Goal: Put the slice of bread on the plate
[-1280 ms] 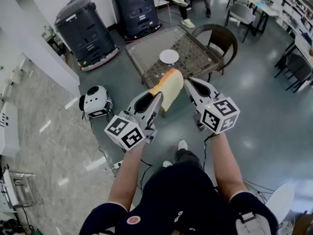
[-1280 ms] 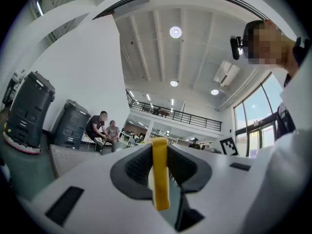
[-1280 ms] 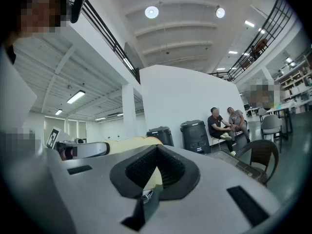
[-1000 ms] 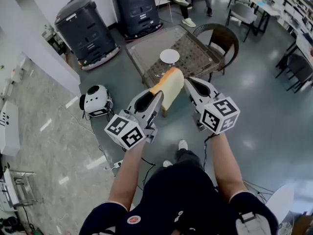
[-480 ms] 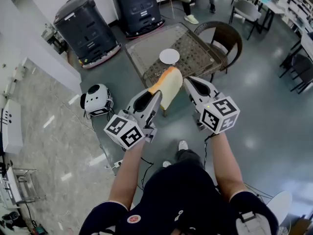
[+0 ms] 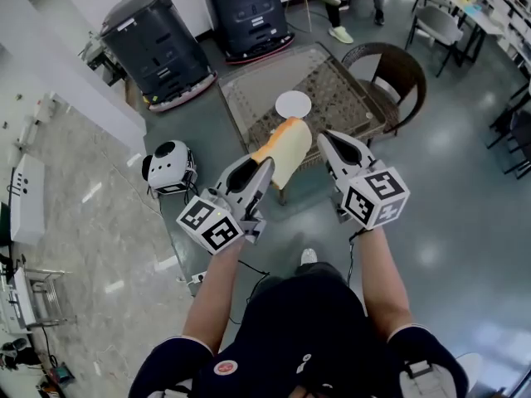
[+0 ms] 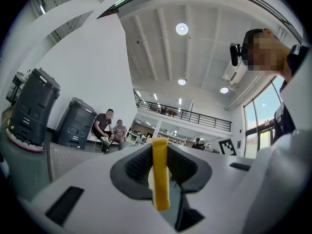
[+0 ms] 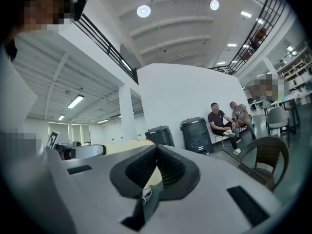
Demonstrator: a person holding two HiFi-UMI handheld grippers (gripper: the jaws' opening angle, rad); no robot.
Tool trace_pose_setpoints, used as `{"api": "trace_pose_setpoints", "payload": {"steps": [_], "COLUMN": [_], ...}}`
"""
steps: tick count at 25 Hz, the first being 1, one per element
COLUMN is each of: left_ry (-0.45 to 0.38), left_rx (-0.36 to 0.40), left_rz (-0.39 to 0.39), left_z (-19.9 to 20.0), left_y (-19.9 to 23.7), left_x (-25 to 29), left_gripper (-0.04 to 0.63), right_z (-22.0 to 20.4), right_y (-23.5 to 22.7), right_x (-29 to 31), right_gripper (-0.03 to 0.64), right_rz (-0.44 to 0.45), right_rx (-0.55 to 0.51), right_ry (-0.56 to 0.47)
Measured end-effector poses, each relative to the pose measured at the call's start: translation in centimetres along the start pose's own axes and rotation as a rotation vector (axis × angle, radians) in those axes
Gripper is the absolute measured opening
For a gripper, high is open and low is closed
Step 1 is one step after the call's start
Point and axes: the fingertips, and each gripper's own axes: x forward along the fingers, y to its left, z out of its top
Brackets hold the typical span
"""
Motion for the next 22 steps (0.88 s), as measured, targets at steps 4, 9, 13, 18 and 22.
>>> {"api": "trace_pose_setpoints", "payload": {"steps": [4,9,13,18,22], "left_ry": [0.003,0.009,0.007,0.005,0.006], "left_rx": [-0.005,-0.012,-0.015,-0.023,-0.033], "left_rz": [0.021,0.039,0.034,0.016,-0.01], "left_z": [0.0,0.0,0.4,0.7,0.2], "left_y": [1.1,2.7,4.1,6.5,8.2], "left_x": [1.5,3.3,4.9,6.4,7.6], "left_gripper": [0.091,0.091,0.091,0.091,0.091], "right_z": [0.1,-0.2,-0.2,-0.4,-0.8], "right_y": [-1.6,-3.3,-4.8,-5.9,-6.9], "right_x": [0.9,2.1,3.5,5.8,7.2], "right_gripper": [0.008,0.008,0.008,0.008,0.008], "right_rz": [0.014,0.023,0.015,0.006,-0.01], "right_rx": [0.006,0.004,0.006,-0.005,-0.02], "right_ry": [0.011,0.032,0.047,0.06,0.067]}}
